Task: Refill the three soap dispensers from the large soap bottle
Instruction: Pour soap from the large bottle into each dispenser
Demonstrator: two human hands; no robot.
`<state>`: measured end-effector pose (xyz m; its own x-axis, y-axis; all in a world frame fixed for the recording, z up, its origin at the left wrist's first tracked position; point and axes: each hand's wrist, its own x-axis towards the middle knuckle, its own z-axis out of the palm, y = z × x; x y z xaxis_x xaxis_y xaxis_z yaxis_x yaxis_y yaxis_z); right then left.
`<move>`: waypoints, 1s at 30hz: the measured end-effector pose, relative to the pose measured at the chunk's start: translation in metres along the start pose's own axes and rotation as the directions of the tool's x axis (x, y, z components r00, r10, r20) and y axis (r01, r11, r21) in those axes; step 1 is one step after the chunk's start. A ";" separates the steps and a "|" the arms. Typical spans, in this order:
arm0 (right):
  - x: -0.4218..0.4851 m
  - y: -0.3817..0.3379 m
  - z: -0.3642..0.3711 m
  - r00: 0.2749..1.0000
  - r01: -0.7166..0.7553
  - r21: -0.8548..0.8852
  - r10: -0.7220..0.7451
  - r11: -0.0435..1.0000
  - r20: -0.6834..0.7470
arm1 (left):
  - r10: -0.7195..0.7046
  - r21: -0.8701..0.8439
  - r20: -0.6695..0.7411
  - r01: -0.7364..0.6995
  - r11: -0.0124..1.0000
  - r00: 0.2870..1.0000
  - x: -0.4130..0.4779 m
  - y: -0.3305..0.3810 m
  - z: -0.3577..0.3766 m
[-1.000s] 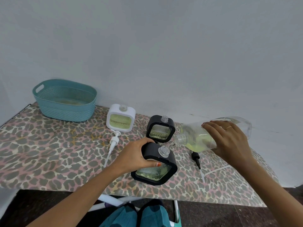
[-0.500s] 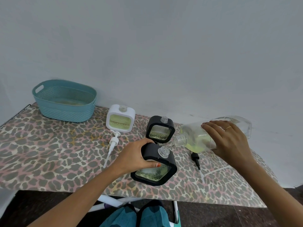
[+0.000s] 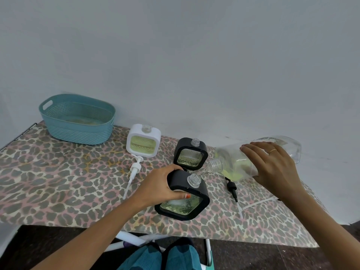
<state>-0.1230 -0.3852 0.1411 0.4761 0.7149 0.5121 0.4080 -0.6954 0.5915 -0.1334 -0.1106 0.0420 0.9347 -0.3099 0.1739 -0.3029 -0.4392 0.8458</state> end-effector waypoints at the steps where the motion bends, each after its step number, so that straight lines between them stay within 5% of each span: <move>1: 0.000 0.000 0.000 1.000 0.003 0.001 -0.003 1.000 -0.002 | 0.001 -0.001 0.002 -0.001 1.000 1.000 0.000 0.000 0.000; 30: 0.002 0.013 -0.008 0.998 0.040 -0.025 -0.041 0.999 -0.047 | -0.008 -0.008 -0.015 0.008 1.000 1.000 0.001 -0.003 0.006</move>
<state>-0.1233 -0.3922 0.1549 0.4217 0.7453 0.5165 0.4068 -0.6646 0.6268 -0.1328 -0.1144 0.0363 0.9398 -0.2937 0.1744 -0.2938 -0.4346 0.8514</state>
